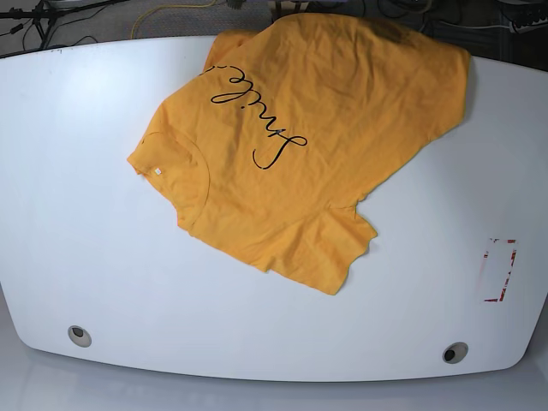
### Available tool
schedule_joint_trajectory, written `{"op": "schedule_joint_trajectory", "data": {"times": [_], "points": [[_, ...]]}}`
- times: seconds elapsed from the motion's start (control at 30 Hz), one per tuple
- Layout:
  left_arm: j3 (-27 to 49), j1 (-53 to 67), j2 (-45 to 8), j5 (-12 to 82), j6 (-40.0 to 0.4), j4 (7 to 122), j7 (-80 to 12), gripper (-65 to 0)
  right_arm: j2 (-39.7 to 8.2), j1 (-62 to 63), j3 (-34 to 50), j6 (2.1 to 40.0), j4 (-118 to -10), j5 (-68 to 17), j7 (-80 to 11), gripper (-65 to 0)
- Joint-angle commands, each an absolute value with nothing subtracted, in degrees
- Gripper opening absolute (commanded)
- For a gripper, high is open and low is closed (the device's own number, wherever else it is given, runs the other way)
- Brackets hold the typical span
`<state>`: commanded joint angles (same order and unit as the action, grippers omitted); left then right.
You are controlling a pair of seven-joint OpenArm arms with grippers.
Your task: Fold the T-shirt properly
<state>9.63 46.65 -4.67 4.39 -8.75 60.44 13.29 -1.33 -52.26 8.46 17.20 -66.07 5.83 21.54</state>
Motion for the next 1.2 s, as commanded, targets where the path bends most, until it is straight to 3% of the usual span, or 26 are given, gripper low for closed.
{"op": "schedule_joint_trajectory", "data": {"times": [0.47,1.2], "points": [[9.9,59.8,-3.6,6.0,-9.1,78.7,14.0,-34.7,-1.7,-64.9,7.8,17.4,-81.3,0.4,21.9,-59.7],[16.3,71.0,-4.4,9.8,-9.3,98.0,13.8,-34.6,-2.0,-72.7,8.6,17.4,-94.7,-4.5,19.2,-60.0]]}}
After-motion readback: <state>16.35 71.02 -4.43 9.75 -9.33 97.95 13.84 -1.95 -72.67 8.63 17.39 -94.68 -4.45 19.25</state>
